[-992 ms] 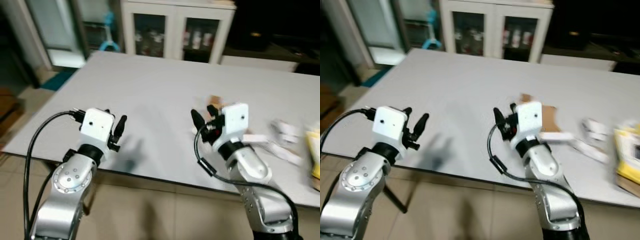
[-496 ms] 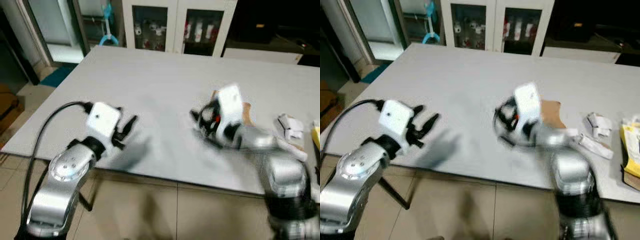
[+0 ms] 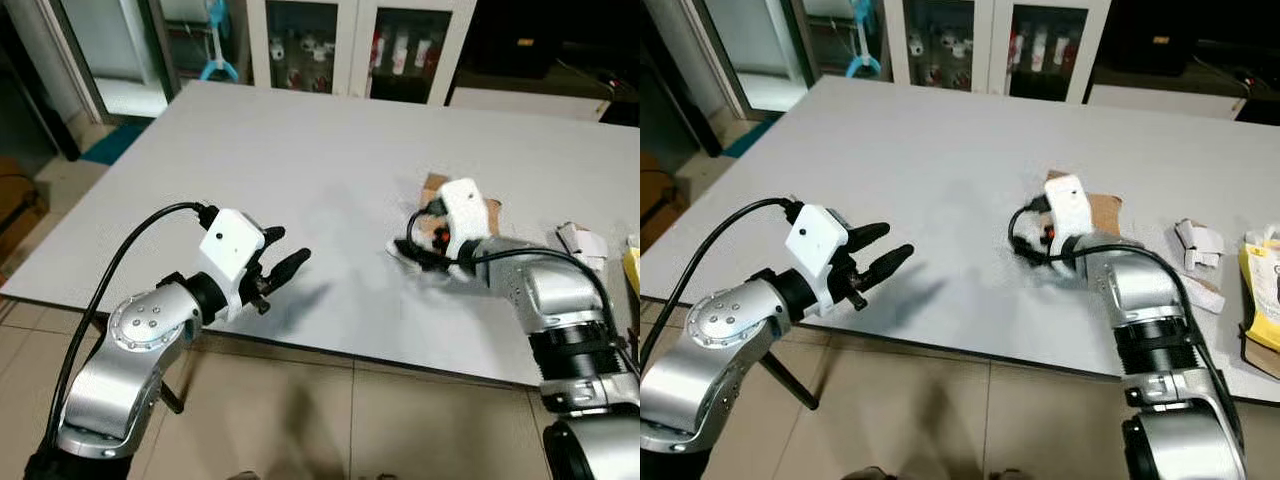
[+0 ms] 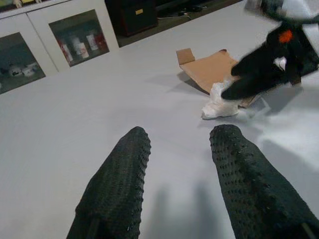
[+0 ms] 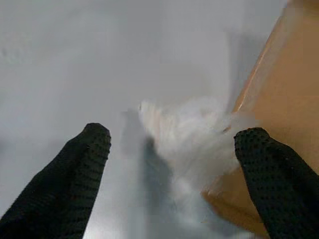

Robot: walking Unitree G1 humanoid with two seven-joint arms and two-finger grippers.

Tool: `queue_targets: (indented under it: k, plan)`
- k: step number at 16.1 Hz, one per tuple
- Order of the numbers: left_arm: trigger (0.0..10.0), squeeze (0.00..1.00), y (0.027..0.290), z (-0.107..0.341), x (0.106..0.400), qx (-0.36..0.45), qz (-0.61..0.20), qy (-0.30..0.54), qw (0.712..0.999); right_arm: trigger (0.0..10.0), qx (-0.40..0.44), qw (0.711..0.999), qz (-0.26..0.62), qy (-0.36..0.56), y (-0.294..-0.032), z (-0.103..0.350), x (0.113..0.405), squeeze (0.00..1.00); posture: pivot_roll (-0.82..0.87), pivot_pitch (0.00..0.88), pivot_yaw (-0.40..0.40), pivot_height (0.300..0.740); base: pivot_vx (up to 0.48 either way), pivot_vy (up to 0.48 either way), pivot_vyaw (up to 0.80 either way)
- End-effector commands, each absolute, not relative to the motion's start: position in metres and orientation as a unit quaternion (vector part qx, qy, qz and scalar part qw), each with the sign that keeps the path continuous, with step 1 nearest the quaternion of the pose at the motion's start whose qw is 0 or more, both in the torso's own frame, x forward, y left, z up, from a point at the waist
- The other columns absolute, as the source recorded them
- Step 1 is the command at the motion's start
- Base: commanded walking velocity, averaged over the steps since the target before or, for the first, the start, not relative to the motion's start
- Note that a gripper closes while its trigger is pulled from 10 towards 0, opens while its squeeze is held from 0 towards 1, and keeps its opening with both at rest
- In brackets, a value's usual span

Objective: Picking trash to rubbish bin

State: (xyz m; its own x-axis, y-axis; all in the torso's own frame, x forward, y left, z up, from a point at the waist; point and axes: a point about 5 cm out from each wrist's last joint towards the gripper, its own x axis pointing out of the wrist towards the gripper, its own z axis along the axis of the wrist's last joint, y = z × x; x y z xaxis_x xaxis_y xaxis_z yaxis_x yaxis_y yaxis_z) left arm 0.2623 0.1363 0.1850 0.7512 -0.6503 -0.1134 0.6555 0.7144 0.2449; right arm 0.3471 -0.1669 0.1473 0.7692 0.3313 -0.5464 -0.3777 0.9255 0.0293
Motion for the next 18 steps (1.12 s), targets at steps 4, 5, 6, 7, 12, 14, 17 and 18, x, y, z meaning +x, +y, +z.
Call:
queue_targets:
  k: [4,5,6,7,12,14,17,18]
  plan:
    - [10.0,0.0,0.131,0.185,0.26,0.134,-0.362,0.006,0.922,10.0,-0.032,0.929,0.188,0.316,-0.156,0.127,0.349,0.0,0.02,0.101,-0.028,0.74,0.0,0.0,0.0]
    - [10.0,0.0,0.13,0.185,0.261,0.137,-0.363,0.003,0.922,10.0,-0.048,0.931,0.18,0.315,-0.155,0.123,0.352,0.0,0.03,0.105,-0.033,0.74,0.0,0.0,0.0]
    - [10.0,0.0,0.13,0.186,0.261,0.141,-0.364,0.002,0.921,10.0,-0.078,0.931,0.175,0.31,-0.155,0.12,0.354,0.0,0.03,0.105,-0.033,0.74,0.0,0.0,0.0]
    - [10.0,0.0,0.13,0.186,0.261,0.14,-0.364,0.002,0.921,10.0,-0.084,0.932,0.172,0.309,-0.155,0.119,0.354,0.0,0.03,0.107,-0.03,0.74,0.0,0.0,0.0]
    - [10.0,0.0,0.128,0.187,0.26,0.138,-0.366,-0.001,0.92,2.0,-0.092,0.938,0.156,0.294,-0.155,0.118,0.362,0.0,0.03,0.11,-0.044,0.74,0.0,0.0,0.0]
    - [10.0,0.0,0.128,0.186,0.258,0.139,-0.364,0.0,0.921,0.0,-0.09,0.94,0.156,0.289,-0.155,0.118,0.363,0.0,0.04,0.113,-0.051,0.74,0.0,0.0,0.0]
    - [10.0,0.0,0.13,0.186,0.256,0.139,-0.362,0.0,0.922,0.0,-0.089,0.941,0.162,0.284,-0.152,0.119,0.366,0.0,0.05,0.113,-0.057,0.74,0.0,0.0,0.0]
    - [10.0,0.0,0.129,0.187,0.257,0.139,-0.361,-0.001,0.922,0.0,-0.089,0.941,0.163,0.283,-0.151,0.119,0.366,0.0,0.04,0.115,-0.059,0.74,0.0,0.0,0.0]
